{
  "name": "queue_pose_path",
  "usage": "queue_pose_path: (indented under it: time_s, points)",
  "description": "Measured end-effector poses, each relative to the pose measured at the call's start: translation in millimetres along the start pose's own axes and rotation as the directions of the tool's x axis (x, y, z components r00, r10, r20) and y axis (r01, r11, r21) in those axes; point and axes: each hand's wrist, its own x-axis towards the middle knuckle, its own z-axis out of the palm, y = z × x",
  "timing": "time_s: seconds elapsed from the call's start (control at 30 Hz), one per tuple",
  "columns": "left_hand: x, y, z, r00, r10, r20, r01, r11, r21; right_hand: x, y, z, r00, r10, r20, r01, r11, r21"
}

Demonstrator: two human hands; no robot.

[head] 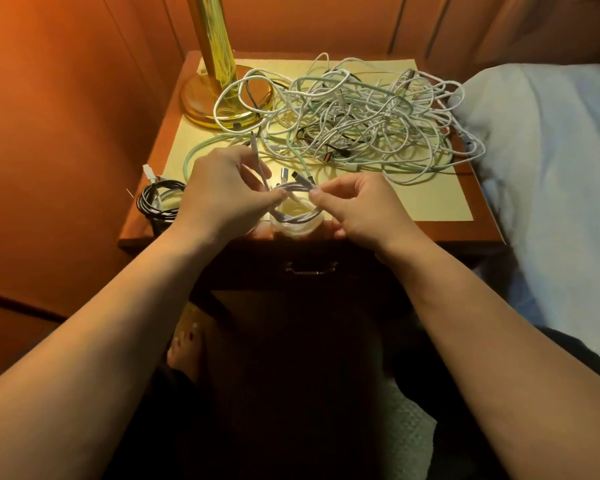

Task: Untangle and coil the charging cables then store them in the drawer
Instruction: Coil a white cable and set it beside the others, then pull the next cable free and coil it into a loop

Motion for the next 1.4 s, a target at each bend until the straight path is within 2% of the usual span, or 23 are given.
queue_pose_path:
  time_s: [0.1, 0.23, 0.33, 0.47, 0.57, 0.67, 0.73, 0.8, 0.87, 0.9, 0.97, 1.13, 1.23, 1.33, 1.4]
  points:
    - [1.3, -1.8, 3.1, 1.0, -0.018, -0.002, 0.018, 0.998, 0.056, 5.6, 5.1, 5.5, 0.999, -0.039, -0.028, 0.035, 0.994, -0.108]
    - [1.7, -1.3, 4.3, 0.998, -0.054, 0.013, 0.053, 0.994, 0.098, 5.6, 1.2, 0.9, 0.999, -0.036, -0.036, 0.031, 0.991, -0.129]
    - [-0.1, 2.2, 1.1, 0.998, -0.046, -0.038, 0.052, 0.985, 0.165, 8.6, -4.1, -8.3, 0.994, -0.04, -0.107, 0.021, 0.984, -0.176]
    - [6.5, 13.7, -2.9, 0.97, 0.092, -0.224, -0.04, 0.973, 0.227, 18.7, -10.1, -26.2, 0.971, -0.072, -0.228, 0.037, 0.987, -0.154]
    - [22.7, 20.3, 0.8, 0.952, 0.222, -0.213, -0.168, 0.956, 0.242, 26.8, -13.7, -37.3, 0.938, -0.176, -0.298, 0.117, 0.972, -0.204]
    - [43.5, 31.3, 4.3, 0.924, 0.301, -0.235, -0.237, 0.935, 0.265, 36.4, -14.3, -41.0, 0.907, -0.283, -0.312, 0.192, 0.937, -0.293]
    - [61.3, 38.0, 4.6, 0.919, 0.351, -0.181, -0.301, 0.92, 0.251, 44.2, -13.4, -42.6, 0.881, -0.354, -0.313, 0.235, 0.903, -0.361]
    - [77.3, 42.5, 3.3, 0.937, 0.348, -0.014, -0.343, 0.928, 0.147, 52.3, -12.3, -44.9, 0.853, -0.424, -0.305, 0.257, 0.849, -0.462]
    - [87.1, 42.8, 4.4, 0.935, 0.33, 0.13, -0.342, 0.936, 0.08, 61.0, -11.5, -46.4, 0.839, -0.457, -0.295, 0.213, 0.775, -0.595]
    - [89.6, 41.5, 6.4, 0.931, 0.33, 0.159, -0.344, 0.937, 0.07, 65.7, -11.0, -46.7, 0.832, -0.467, -0.3, 0.183, 0.741, -0.647]
    - [91.6, 38.0, 9.3, 0.928, 0.337, 0.161, -0.347, 0.937, 0.039, 73.8, -10.7, -47.1, 0.804, -0.504, -0.315, 0.194, 0.724, -0.662]
    - [103.2, 31.9, 5.3, 0.939, 0.325, 0.111, -0.32, 0.945, -0.067, 89.7, -13.8, -50.8, 0.722, -0.616, -0.316, 0.385, 0.737, -0.556]
    - [107.1, 33.7, 5.7, 0.926, 0.348, 0.147, -0.339, 0.937, -0.085, 95.3, -16.1, -47.8, 0.68, -0.669, -0.299, 0.483, 0.716, -0.505]
    - [108.7, 28.8, 10.8, 0.922, 0.345, 0.174, -0.337, 0.938, -0.073, 98.9, -18.9, -41.5, 0.681, -0.68, -0.273, 0.513, 0.708, -0.485]
    - [112.1, 22.6, 11.4, 0.937, 0.32, 0.14, -0.313, 0.947, -0.073, 100.4, -20.4, -38.5, 0.716, -0.652, -0.251, 0.491, 0.725, -0.482]
